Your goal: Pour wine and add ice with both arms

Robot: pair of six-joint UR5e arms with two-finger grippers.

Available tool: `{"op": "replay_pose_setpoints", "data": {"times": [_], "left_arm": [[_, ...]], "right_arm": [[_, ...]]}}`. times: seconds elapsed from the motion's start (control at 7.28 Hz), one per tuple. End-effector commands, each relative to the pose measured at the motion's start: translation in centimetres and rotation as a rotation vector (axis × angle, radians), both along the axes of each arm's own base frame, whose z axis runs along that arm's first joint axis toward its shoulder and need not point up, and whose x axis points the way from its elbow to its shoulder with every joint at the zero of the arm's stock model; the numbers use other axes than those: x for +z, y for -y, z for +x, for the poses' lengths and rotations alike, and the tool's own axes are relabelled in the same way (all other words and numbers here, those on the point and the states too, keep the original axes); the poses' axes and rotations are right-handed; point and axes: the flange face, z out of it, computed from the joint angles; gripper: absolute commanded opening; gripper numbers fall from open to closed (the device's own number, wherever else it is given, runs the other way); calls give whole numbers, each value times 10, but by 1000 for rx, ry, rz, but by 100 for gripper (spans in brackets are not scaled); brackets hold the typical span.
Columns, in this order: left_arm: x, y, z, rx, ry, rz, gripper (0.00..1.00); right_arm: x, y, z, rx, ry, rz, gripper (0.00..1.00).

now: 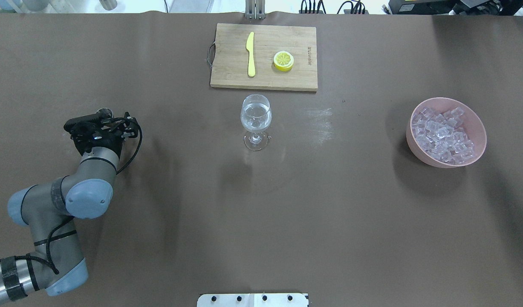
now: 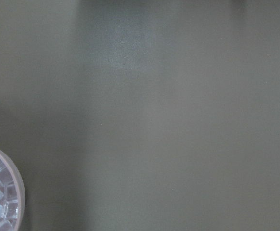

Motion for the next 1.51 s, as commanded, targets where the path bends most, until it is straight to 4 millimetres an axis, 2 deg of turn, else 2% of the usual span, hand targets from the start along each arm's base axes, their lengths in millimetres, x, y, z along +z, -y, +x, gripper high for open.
{"op": "replay_pose_setpoints", "data": {"times": [0.0,0.14,0.27,0.55,1.1,1.37], "left_arm": [[-2,-3,-6,3,-33,16,38],[-3,-3,-6,4,-32,17,15],[-5,-3,-7,6,-32,21,0],[-20,-7,-16,35,-41,65,0],[-70,-14,-31,77,-40,137,0],[-75,-14,-30,79,-47,143,0]], "right_arm": [[-1,1,0,0,0,1,100],[-1,1,-1,-1,0,1,100],[-2,2,0,0,0,3,100],[-3,3,0,0,0,5,100],[-2,4,-1,11,2,-6,100],[-2,4,-1,11,2,-6,100]]}}
